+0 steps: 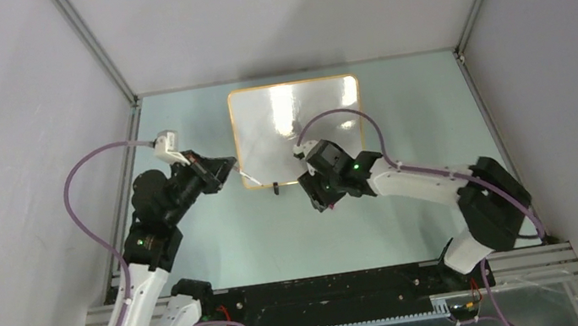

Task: Write a sentence on the whiteboard
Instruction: Put down the pen cap at the center of the board, then pass from the left arm to the right

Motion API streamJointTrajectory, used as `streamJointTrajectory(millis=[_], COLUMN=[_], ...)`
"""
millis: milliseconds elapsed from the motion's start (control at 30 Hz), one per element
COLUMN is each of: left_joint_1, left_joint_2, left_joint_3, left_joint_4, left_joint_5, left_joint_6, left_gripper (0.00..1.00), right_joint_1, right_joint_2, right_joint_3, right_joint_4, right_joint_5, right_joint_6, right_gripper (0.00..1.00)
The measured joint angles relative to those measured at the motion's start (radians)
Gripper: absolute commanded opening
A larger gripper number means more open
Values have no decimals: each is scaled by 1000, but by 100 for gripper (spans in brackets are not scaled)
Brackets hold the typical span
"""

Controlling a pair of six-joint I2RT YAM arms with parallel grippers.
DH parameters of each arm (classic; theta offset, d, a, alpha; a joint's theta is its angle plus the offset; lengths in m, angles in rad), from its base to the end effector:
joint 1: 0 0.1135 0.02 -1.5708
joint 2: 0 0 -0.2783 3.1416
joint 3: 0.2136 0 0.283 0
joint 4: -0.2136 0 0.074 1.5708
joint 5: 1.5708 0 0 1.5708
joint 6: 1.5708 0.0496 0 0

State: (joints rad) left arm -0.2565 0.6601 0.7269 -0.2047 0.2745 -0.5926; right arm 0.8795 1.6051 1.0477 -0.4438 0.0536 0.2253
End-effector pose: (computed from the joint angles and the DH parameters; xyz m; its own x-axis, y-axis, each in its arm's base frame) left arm 0.1830 -0.0619 0.3457 -0.3917 -0.4530 -0.8008 0.3437 0.7353 -0.5841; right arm 0.2332 0.2777 0.1922 -0.6911 -0.4852 -0.5357 -0.6120 0.7872 0.0765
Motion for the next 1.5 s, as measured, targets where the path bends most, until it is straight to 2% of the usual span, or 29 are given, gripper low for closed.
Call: streamJointTrajectory(millis=[200,300,467,700,833,1100,1167,1267,1300,1333,1367,1400,1433,1500], left_joint_1=[-11,-68,-200,-306,-338,-398,-409,-418,-421,-421,-420,-421,-422,-417], left_joint_2=[74,120,169,250,270,330,341,351,353,356,358,358,359,354], left_joint_3=[11,23,37,88,93,123,128,134,134,134,134,134,134,131], left_joint_4=[1,13,71,180,207,230,233,235,236,237,236,234,233,215], left_joint_5=[104,130,163,204,209,227,227,230,227,229,231,225,225,162], left_joint_6=[2,3,-3,-15,-21,-20,-20,-21,-19,-28,-34,-31,-22,-6], left_gripper=[0,0,0,0,0,0,0,2,21,34,60,70,91,98], right_joint_1=[-42,-87,-106,-101,-100,-94,-92,-89,-89,-89,-87,-87,-87,-87], right_joint_2=[-213,-313,-401,-407,-399,-378,-372,-366,-364,-364,-364,-364,-364,-365], right_joint_3=[2,15,68,108,108,112,114,114,114,114,114,114,116,120], right_joint_4=[1,-1,9,14,15,16,16,16,16,18,17,17,18,13], right_joint_5=[-152,-262,-412,-518,-546,-579,-585,-589,-597,-600,-600,-606,-605,-619], right_joint_6=[-33,-42,-42,-33,-19,-9,-8,-8,-10,-15,-19,-14,-11,-6], right_gripper=[70,75,75,70,63,40,30,2,0,0,0,0,0,0])
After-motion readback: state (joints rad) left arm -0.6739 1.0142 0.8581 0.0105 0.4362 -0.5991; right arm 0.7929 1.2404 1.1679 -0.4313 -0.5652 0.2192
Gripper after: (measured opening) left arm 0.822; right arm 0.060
